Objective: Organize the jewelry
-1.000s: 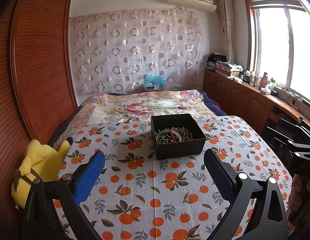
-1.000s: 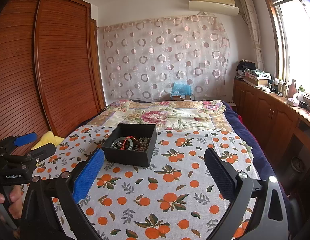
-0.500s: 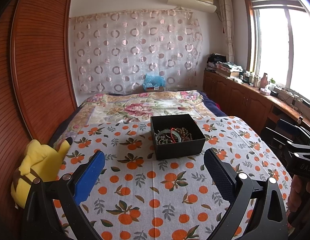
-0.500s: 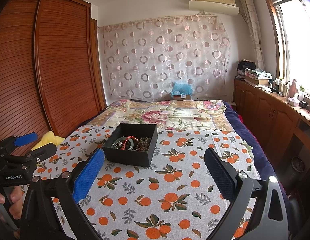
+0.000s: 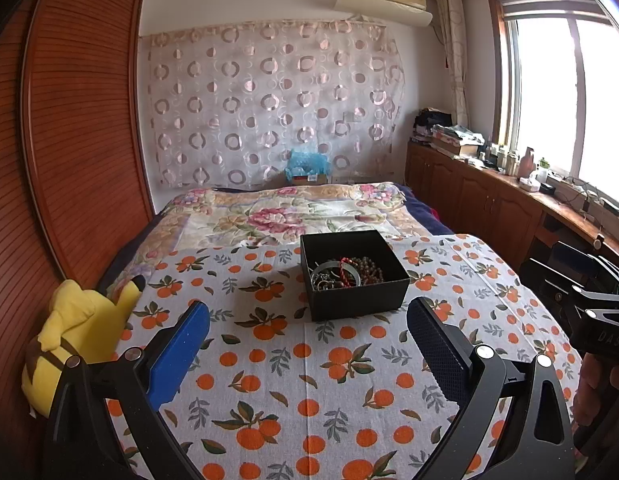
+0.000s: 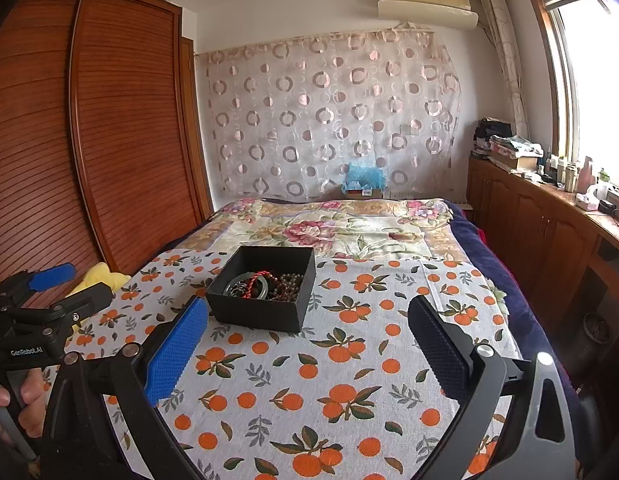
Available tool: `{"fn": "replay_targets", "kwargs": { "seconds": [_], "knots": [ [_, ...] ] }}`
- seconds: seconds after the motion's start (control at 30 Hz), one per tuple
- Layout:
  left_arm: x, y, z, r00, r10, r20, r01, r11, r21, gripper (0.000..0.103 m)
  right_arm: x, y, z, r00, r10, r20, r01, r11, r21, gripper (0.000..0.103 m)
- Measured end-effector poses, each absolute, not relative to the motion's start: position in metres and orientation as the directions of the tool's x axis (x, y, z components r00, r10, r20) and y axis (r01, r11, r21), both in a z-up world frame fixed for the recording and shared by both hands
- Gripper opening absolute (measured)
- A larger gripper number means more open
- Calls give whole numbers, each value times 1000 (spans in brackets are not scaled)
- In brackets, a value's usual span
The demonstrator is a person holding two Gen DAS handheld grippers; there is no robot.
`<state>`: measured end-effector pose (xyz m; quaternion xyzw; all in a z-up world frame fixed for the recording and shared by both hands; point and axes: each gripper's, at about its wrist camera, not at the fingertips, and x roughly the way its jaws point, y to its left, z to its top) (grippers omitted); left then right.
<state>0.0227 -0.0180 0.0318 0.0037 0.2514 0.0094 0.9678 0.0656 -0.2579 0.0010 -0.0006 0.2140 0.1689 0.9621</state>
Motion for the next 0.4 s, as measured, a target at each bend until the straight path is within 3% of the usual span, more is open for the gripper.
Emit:
{"fn": "replay_targets", "kwargs": {
  "seconds": [0.4],
  "knots": [
    [23, -19, 35, 871, 19, -490, -18, 1000, 8, 95, 66, -259, 1, 851, 324, -412, -325, 943, 71, 101]
  ]
}}
